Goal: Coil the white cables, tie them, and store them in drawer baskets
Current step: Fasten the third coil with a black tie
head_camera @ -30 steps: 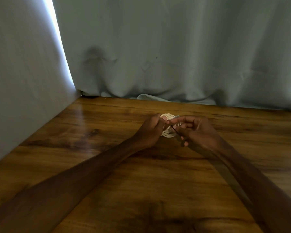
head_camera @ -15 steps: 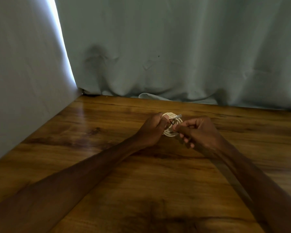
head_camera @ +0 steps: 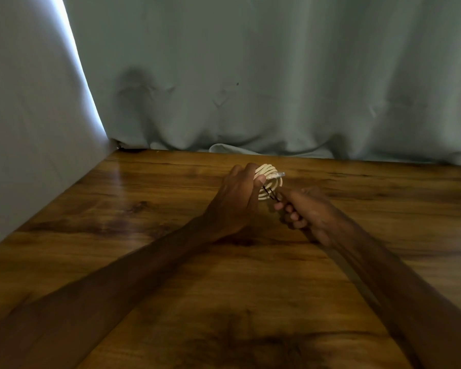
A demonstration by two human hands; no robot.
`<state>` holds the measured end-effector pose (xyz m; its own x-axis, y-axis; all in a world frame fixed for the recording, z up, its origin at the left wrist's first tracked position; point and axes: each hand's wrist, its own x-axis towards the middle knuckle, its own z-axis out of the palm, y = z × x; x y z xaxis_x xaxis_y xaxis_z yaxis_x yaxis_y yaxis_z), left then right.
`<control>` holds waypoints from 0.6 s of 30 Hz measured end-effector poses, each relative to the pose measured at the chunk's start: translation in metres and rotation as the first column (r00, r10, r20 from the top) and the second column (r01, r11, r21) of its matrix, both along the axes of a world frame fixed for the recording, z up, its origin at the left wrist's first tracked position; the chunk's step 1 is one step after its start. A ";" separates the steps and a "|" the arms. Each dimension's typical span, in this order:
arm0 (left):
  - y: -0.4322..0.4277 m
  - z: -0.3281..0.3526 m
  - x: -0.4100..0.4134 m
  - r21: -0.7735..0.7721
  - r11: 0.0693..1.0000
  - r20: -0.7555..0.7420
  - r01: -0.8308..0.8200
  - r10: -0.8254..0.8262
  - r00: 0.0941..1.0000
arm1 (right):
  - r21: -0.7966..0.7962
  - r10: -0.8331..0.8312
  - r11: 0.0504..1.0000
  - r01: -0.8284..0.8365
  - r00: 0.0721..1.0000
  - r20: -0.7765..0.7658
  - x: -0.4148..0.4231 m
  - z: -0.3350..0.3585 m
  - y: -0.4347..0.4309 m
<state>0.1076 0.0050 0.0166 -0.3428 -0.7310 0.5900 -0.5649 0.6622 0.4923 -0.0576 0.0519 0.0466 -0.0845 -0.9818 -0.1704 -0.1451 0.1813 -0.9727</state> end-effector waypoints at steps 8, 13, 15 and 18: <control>0.000 -0.001 0.001 -0.101 0.991 0.145 0.091 -0.076 0.987 | -0.014 0.011 1.000 -0.010 0.996 0.091 0.006 0.007 0.002; -0.001 0.003 0.006 -0.103 0.989 0.203 0.109 -0.086 0.975 | -0.023 0.016 1.000 -0.015 0.997 0.072 0.007 0.009 0.003; -0.001 0.006 0.008 -0.102 0.992 0.203 0.079 -0.057 0.978 | 0.005 0.026 1.000 -0.026 0.999 0.026 0.008 0.009 0.004; -0.002 0.008 0.008 -0.126 0.990 0.240 0.057 -0.025 0.970 | 0.060 0.031 0.998 -0.029 0.999 -0.025 0.007 0.008 0.005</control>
